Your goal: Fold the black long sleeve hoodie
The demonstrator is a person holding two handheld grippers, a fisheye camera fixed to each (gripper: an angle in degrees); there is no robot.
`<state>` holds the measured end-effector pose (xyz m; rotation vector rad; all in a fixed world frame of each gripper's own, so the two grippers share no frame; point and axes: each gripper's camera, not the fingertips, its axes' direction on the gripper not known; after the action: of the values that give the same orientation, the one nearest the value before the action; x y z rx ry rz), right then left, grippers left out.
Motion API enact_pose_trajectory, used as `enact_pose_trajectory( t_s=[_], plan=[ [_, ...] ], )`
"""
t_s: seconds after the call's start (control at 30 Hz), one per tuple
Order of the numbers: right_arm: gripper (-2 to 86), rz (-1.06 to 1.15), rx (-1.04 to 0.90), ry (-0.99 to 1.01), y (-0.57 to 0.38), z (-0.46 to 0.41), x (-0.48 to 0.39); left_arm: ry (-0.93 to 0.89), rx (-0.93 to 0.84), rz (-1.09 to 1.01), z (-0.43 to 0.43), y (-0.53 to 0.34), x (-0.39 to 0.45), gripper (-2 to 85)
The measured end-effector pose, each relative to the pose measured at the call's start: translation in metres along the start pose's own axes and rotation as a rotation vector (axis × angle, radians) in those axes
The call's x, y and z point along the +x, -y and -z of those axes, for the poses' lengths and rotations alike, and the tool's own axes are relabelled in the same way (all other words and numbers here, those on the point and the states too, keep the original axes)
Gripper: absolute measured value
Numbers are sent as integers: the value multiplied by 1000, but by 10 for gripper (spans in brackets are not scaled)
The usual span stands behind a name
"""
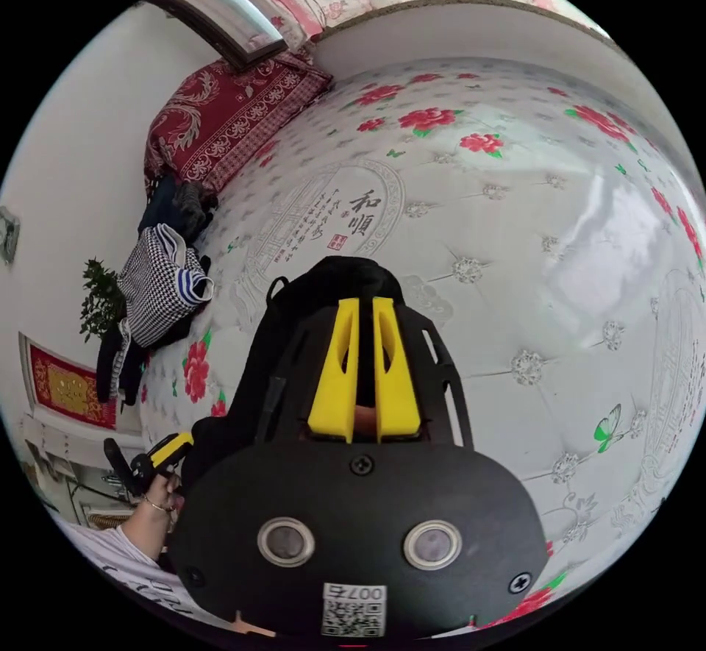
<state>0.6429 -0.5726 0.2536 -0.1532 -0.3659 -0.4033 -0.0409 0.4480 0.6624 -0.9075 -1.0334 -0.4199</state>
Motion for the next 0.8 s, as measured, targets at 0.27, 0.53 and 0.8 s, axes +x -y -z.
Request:
enact_pose_trajectory(
  t_s=[0.27,0.53,0.8],
  plan=[
    [10,395,251,203,-92,158,-92,-128,-15,108,17,-1,-31,-10],
    [9,510,144,155,-295,234,-136,-270,10,114,73,-44,-38,-9],
    [39,237,-323,43,-429,128,-121,-314,-93,-28,90,-75,4,3]
  ],
)
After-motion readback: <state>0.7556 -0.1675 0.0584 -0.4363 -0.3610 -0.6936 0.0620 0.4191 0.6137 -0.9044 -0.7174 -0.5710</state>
